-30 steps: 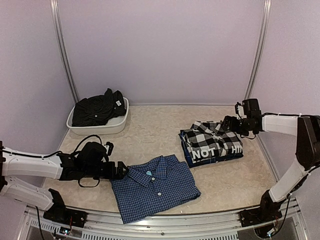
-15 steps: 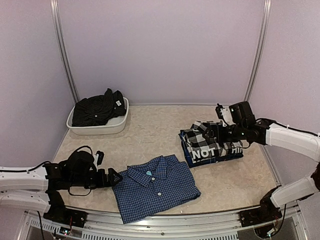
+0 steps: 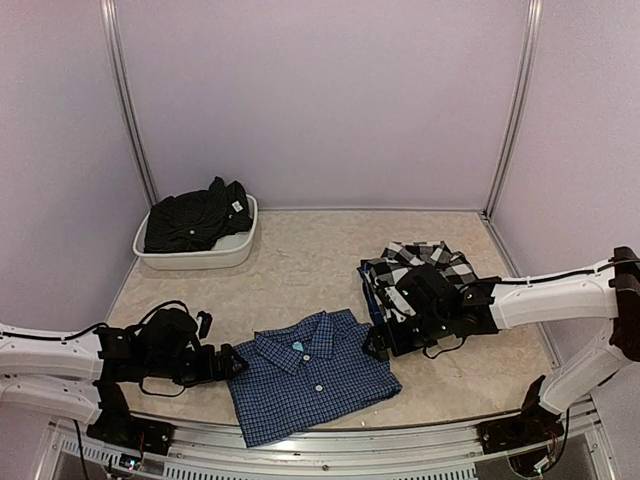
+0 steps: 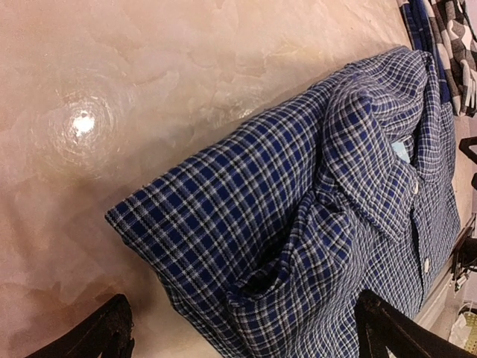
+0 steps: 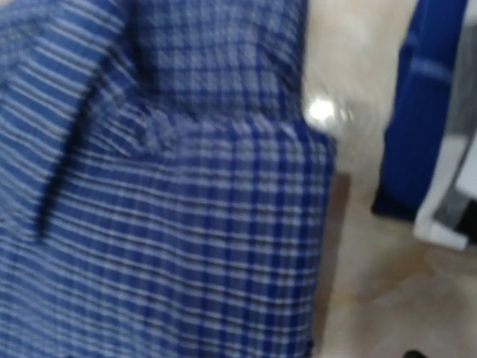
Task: Fold and stack the long sleeve shirts
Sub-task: Pick up the rectangle-folded shirt from the center of the board.
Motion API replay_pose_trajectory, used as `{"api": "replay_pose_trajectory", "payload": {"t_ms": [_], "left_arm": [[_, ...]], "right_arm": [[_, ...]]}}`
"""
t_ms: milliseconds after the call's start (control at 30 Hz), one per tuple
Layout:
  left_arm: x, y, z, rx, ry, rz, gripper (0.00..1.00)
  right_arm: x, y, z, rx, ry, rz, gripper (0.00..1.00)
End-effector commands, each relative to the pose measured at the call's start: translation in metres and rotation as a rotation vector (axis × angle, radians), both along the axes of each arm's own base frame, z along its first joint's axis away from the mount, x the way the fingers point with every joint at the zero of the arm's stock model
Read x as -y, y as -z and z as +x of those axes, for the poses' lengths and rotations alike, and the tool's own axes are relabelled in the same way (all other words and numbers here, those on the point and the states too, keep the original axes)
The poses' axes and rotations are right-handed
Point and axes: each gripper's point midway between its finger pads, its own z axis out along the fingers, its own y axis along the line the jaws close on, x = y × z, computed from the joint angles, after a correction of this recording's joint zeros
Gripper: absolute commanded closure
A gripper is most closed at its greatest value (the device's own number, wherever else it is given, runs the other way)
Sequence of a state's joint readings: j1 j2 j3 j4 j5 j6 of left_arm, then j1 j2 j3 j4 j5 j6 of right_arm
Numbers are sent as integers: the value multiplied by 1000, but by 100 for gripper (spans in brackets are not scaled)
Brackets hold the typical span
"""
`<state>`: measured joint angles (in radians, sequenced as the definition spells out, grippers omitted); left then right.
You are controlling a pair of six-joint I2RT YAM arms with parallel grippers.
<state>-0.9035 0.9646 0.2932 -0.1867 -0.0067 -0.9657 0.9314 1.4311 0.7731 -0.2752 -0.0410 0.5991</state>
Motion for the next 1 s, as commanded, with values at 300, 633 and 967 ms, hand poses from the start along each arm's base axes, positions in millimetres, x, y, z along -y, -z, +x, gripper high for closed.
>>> {"api": "replay_pose_trajectory", "payload": {"t_ms": [300,633,967], "left_arm": [[6,19,-13,-81,16,-16,7],[7,30,-23,-117,13,-50,22],[17,13,-8,-15,7,-128,54]], "right_arm": [[-18,41,-13,-118,-8,47,13],[-26,57,-25,-196,-10,103,28],[-38,57,-35,-235,-7,162,39]]}}
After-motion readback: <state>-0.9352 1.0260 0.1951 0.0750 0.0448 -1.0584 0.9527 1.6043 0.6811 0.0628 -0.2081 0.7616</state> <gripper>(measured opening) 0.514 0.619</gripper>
